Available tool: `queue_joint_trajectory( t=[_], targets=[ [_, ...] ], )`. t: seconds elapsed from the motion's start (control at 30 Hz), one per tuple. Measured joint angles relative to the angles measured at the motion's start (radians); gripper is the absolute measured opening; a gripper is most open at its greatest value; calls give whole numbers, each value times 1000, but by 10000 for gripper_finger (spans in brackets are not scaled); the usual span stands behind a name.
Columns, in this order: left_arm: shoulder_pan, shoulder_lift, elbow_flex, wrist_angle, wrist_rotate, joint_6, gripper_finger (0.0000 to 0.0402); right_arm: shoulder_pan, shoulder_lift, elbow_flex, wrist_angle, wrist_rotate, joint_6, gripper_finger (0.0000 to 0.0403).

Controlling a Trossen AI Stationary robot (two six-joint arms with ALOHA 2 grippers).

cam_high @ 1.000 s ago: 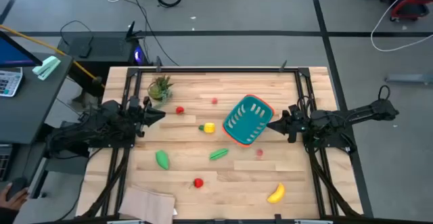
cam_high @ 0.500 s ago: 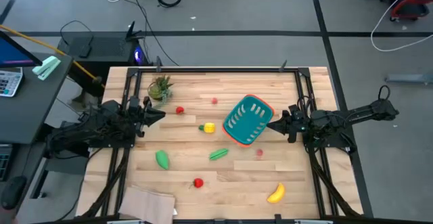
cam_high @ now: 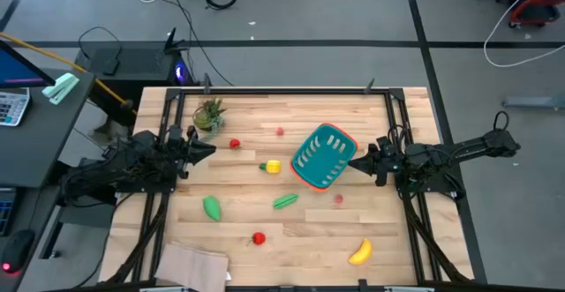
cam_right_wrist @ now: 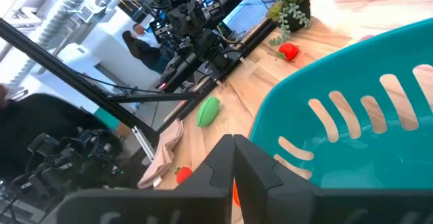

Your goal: Pick and placing Produce into tupperware

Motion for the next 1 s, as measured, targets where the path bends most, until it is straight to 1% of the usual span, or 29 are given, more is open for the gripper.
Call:
queue_joint_trajectory(
  t=[0.2, 0.57, 0.6, 0.67, 0.73, 0.87, 0.93, 1.0],
  targets=[
    [0, 0, 0, 0, 0, 0, 51, 0, 0, 0, 0, 0, 0, 18],
    [0, 0, 0, 1, 0, 0, 59, 0, 0, 0, 0, 0, 0, 18],
    [0, 0, -1, 6, -7, 0, 58, 0, 0, 0, 0, 0, 0, 18],
    [1, 0, -1, 48, -56, 0, 55, 0, 0, 0, 0, 0, 0, 18],
    [2, -1, 0, 88, -78, -41, 52, 0, 0, 0, 0, 0, 0, 18],
    [1, 0, 1, 142, -79, -135, 52, 0, 0, 0, 0, 0, 0, 18],
    [1, 0, 12, 137, -80, -192, 54, 0, 0, 0, 0, 0, 0, 18],
    [1, 2, 29, 137, -80, -213, 57, 0, 0, 0, 0, 0, 0, 18]
  ],
)
